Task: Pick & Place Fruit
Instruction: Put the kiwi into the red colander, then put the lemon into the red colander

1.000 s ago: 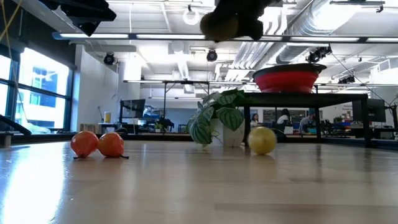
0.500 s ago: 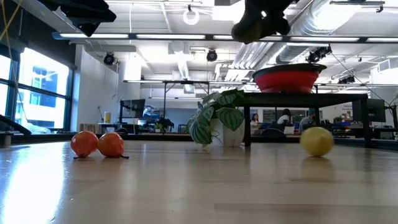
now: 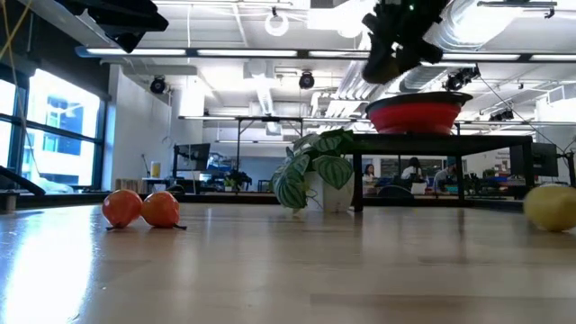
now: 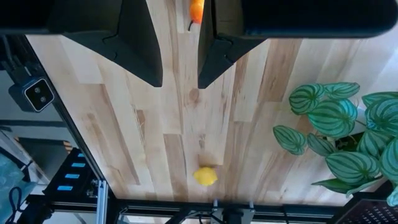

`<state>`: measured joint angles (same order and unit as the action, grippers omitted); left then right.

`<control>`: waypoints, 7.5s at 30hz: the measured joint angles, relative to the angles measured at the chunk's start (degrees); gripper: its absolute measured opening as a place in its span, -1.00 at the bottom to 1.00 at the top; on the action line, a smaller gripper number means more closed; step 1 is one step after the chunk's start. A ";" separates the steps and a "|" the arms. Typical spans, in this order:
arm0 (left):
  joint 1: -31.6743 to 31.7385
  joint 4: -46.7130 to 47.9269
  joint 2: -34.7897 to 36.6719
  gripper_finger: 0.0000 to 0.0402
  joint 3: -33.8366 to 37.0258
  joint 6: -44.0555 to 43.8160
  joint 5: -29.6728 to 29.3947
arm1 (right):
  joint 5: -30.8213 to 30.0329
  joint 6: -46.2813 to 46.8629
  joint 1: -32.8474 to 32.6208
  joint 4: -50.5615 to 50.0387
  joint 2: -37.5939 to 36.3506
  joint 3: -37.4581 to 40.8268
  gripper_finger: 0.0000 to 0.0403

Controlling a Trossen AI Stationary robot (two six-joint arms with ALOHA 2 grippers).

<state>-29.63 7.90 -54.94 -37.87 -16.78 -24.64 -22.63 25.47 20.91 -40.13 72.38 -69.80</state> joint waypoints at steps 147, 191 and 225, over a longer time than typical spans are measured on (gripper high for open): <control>0.00 4.31 -0.02 -0.51 0.02 0.00 -0.04 | 29.70 60.57 -49.42 -36.33 16.19 0.02 -0.27; 0.00 7.24 -0.07 -0.51 0.04 -1.25 -0.02 | 53.85 102.50 -71.11 -40.46 37.83 0.02 -0.98; 0.00 11.16 -0.07 -0.51 0.07 -4.72 -0.04 | 22.87 103.70 -64.07 -19.93 31.72 6.56 -0.99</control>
<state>-29.63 19.06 -55.00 -37.80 -21.49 -24.68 0.25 129.17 -43.16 -60.07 104.09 -63.24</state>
